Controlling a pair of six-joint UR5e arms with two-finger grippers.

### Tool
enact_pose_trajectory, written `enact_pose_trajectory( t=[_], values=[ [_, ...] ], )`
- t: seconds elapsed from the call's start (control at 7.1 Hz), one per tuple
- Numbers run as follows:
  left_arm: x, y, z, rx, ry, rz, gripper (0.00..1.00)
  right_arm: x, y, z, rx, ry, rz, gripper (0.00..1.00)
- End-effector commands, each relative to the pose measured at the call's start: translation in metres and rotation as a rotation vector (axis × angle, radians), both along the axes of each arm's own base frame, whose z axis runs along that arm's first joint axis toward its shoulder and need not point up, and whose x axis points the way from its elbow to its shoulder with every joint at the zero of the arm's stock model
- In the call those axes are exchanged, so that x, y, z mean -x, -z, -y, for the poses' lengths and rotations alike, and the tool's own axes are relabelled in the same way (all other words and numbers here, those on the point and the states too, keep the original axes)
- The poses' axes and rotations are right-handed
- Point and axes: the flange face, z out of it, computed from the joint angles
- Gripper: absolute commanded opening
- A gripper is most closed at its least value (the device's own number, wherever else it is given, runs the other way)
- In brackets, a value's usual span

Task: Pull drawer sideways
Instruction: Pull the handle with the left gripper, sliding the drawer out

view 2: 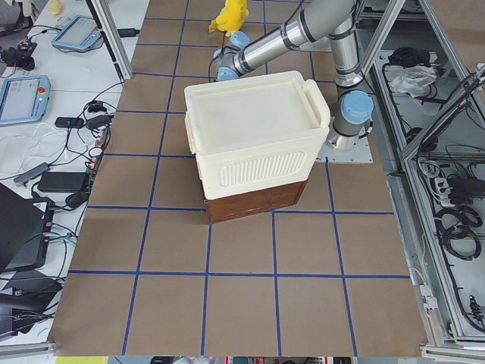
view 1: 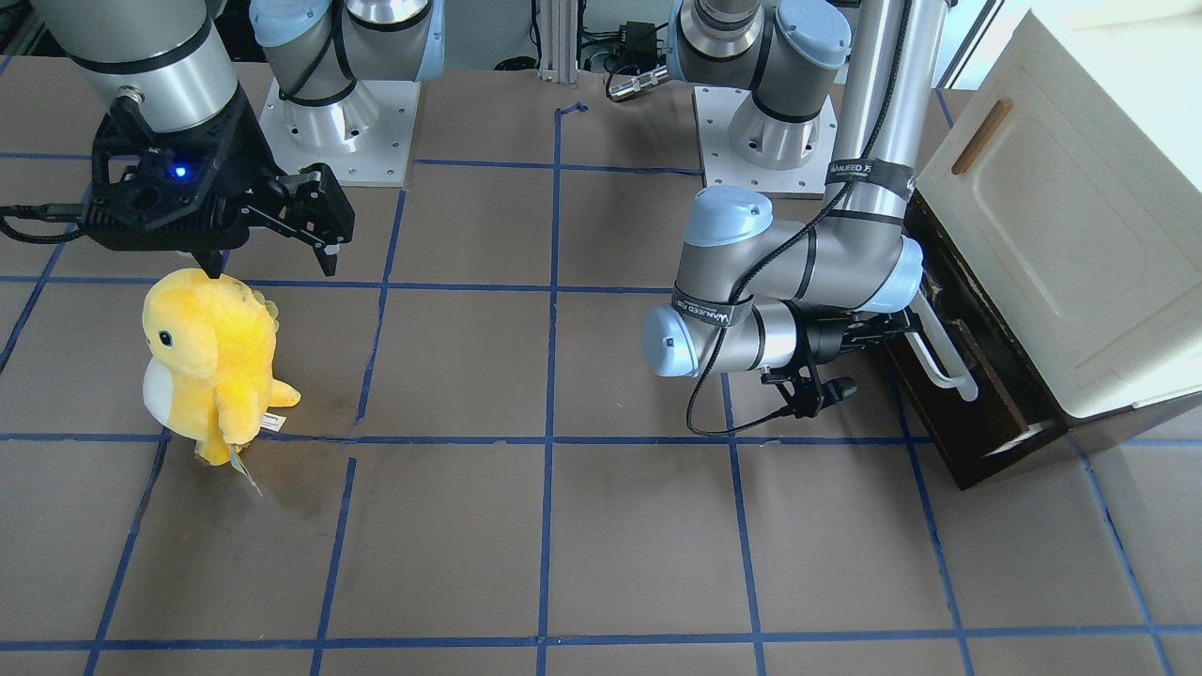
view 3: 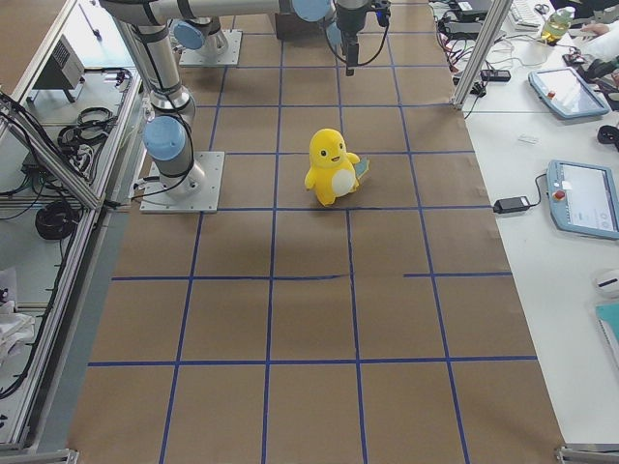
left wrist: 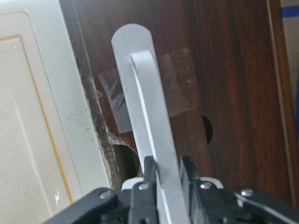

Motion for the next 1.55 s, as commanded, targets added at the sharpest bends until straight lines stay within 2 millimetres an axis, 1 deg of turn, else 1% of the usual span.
enact_pose_trajectory(
  t=[0.0, 0.42, 0.56, 1.13, 1.41],
  values=[
    [0.005, -0.002, -0.001, 0.001, 0.013, -0.001, 0.17, 0.000, 0.000, 0.000, 0.000, 0.000, 0.001, 1.00],
    [0.008, -0.003, -0.002, -0.001, 0.016, -0.002, 0.16, 0.000, 0.000, 0.000, 0.000, 0.000, 0.001, 1.00],
    [0.016, -0.001, -0.004, -0.001, 0.032, -0.002, 0.16, 0.000, 0.000, 0.000, 0.000, 0.000, 0.001, 1.00],
    [0.020, -0.001, -0.006, -0.004, 0.035, -0.005, 0.16, 0.000, 0.000, 0.000, 0.000, -0.002, -0.001, 1.00],
    [0.028, -0.004, -0.006, -0.003, 0.047, -0.012, 0.16, 0.000, 0.000, 0.000, 0.000, 0.000, 0.001, 1.00]
  ],
)
